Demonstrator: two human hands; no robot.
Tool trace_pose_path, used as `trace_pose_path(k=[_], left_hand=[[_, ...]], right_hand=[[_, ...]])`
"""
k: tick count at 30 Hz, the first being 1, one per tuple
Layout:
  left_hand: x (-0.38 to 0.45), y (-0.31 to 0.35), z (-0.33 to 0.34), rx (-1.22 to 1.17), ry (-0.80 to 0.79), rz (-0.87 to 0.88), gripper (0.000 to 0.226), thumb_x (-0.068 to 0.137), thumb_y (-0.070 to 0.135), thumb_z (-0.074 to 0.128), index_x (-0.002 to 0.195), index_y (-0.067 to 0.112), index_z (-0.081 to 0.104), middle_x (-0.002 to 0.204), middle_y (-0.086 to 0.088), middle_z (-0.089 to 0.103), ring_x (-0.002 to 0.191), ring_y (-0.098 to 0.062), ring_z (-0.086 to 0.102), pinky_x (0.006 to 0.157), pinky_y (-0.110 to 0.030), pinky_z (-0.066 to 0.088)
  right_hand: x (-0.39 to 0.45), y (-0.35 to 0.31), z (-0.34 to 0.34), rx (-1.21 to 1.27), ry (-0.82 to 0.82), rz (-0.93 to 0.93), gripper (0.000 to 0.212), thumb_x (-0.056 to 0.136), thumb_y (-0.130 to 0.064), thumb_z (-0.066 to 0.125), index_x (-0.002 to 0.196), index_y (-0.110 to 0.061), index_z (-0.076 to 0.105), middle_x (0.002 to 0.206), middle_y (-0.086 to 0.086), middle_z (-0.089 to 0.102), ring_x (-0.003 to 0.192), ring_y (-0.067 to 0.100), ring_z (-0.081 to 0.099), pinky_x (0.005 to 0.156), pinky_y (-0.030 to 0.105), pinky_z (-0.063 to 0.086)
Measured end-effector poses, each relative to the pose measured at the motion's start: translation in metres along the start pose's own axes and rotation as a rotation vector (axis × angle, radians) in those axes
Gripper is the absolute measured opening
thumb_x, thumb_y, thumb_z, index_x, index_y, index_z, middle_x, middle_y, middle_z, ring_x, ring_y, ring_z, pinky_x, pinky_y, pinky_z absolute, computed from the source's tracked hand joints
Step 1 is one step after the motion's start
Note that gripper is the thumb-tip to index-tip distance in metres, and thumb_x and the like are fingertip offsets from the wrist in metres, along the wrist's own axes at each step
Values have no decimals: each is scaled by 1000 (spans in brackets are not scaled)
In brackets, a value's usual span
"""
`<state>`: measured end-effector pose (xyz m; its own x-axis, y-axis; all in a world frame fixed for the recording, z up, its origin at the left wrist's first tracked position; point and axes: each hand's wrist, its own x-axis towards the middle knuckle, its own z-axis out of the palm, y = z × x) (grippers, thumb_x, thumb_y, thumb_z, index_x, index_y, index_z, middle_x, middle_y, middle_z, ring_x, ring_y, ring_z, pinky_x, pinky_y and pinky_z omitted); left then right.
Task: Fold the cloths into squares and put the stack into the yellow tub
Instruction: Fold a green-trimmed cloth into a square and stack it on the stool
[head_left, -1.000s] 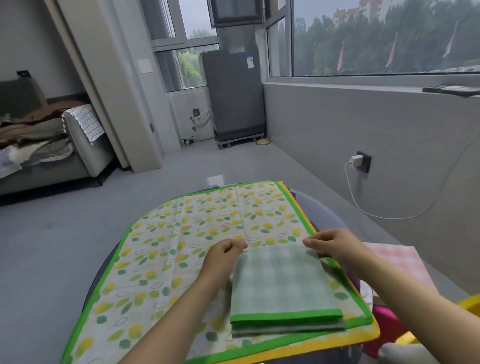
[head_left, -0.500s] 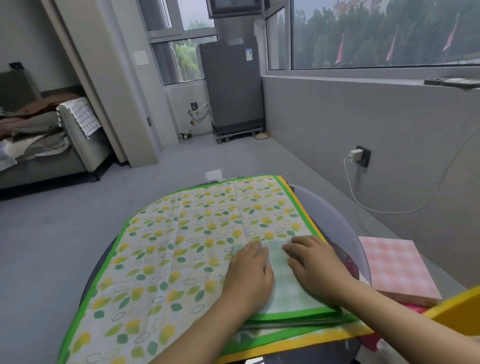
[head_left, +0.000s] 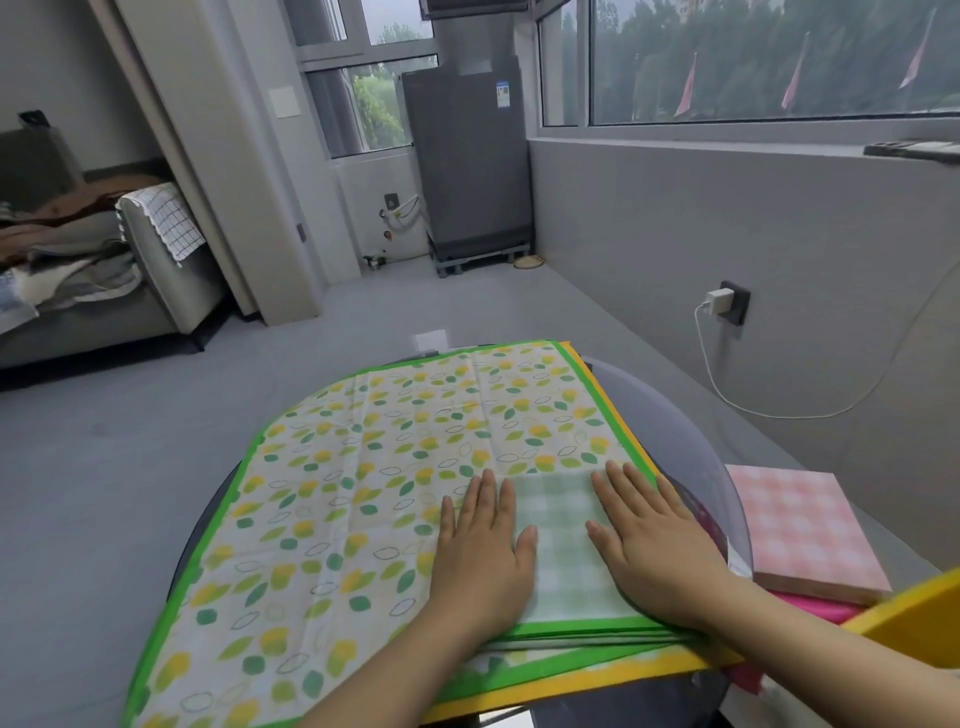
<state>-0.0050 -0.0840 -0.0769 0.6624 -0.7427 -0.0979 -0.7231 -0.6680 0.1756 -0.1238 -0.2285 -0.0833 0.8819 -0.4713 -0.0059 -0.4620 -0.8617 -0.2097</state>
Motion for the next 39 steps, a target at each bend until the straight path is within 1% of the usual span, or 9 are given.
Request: trace_pose_path(k=[5,9,14,17,24,28,30,34,39], left_hand=[[-5,-3,1,-62,32,-138,55,101,40,10,151,27,-10,159,-1,-15,145,-16,-17,117,-42,-14],[-7,-8,-7,-187,176,-179,49,101,37,27,149,30,20,156,10,21,141,-12,16,112,-35,11],[-2,-11,-17,-802,268,-284,49,84,20,67,131,22,54,119,2,62,116,-20,53,101,-39,43],[2,-15,-28,-1030,268,-379,54,77,8,74,127,15,57,96,8,63,93,-15,62,87,-34,52],[10,-15,-57,-1358,150,-497,22,80,-6,67,101,0,69,55,-4,59,37,-7,47,35,-16,37],[5,-11,-70,-1454,85,-473,19,85,12,69,102,5,64,83,-14,70,51,-17,66,41,-20,51],[5,-5,-79,-1481,80,-440,23,86,20,69,101,5,62,94,-15,70,60,-24,69,45,-24,54],[8,15,-100,-1505,121,-375,28,84,27,70,97,4,61,97,-13,68,65,-27,70,56,-30,59],[19,52,-119,-1549,193,-291,26,82,26,72,82,4,59,90,-11,63,69,-24,66,65,-32,59]], right_hand=[[-5,0,-5,-22,21,111,118,51,-72,-40,149,-17,-5,158,-2,-3,146,16,-4,118,37,-5],[-10,-5,-16,27,171,183,55,94,-50,28,138,-18,37,138,1,43,125,23,35,103,34,26],[2,-2,-32,562,209,381,46,80,-27,70,122,-12,58,100,-2,65,96,22,60,79,31,47],[12,4,-43,723,125,498,32,76,-18,75,104,-5,64,74,-2,63,77,22,63,72,32,51],[21,13,-65,1134,16,630,18,79,-10,73,94,-2,65,75,12,60,51,20,53,43,22,40],[10,22,-81,1272,47,526,12,81,-9,70,88,-4,61,63,9,63,39,12,60,31,13,24],[7,24,-93,1317,55,455,11,85,-12,66,91,-4,61,60,11,66,45,13,65,31,14,32],[0,30,-119,1414,143,390,21,88,-21,63,92,-2,59,82,14,63,54,20,67,44,21,54],[-9,51,-142,1483,220,394,29,85,-26,66,94,1,60,86,15,61,67,29,66,60,30,59]])
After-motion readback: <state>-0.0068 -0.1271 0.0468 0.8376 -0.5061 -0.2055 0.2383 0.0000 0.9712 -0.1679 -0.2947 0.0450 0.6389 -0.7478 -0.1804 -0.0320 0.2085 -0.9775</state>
